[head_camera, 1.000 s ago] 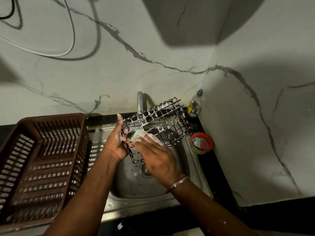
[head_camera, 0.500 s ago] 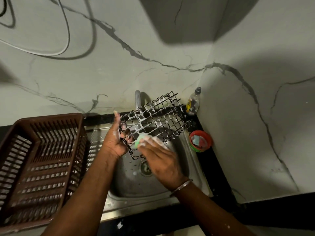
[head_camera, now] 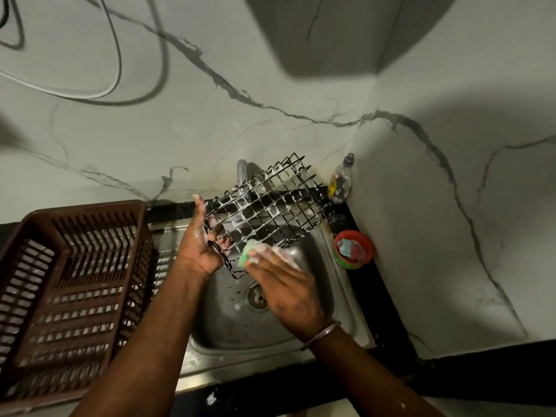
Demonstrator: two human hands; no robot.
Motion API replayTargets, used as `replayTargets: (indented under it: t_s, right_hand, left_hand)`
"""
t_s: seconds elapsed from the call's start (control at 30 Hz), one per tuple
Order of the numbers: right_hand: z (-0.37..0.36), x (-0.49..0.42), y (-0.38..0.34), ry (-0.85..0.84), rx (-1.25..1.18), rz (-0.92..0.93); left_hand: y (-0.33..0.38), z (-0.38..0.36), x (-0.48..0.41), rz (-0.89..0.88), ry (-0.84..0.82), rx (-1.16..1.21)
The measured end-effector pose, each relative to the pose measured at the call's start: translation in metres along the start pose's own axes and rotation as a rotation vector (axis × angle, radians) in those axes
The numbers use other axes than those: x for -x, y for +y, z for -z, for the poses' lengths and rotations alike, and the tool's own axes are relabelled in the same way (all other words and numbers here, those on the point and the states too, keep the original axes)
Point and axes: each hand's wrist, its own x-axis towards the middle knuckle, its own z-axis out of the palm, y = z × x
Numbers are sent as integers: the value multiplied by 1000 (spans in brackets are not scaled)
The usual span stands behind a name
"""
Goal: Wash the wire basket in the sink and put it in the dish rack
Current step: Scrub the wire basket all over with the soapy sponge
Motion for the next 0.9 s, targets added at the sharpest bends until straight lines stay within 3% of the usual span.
replayTargets:
  t_s: [0.1, 0.2, 0.37, 0.5, 0.63, 0.77, 0.83, 0.9]
  right_hand:
    - [1, -5, 10, 81, 1, -129]
    - [-2, 0, 4, 23, 39, -5]
    - [10, -13, 38, 198, 148, -285]
    - [7, -13, 14, 89, 160, -88]
    - [25, -29, 39, 204, 115, -369]
    - [11, -26, 25, -44, 152, -110]
    - [19, -33, 47, 8, 199, -273]
    - [31, -43, 57, 193, 179, -491]
  left_hand:
    - [4, 1, 3, -35, -26, 31]
    - [4, -4, 13, -55, -74, 16]
    - [6, -11, 26, -65, -10, 16]
    - [6, -19, 35, -69, 21, 3]
    - [5, -20, 39, -94, 20, 3]
    - [4, -21, 43, -119, -13, 3]
    - [4, -20, 43, -104, -10, -20]
    - [4, -20, 47, -81, -16, -13]
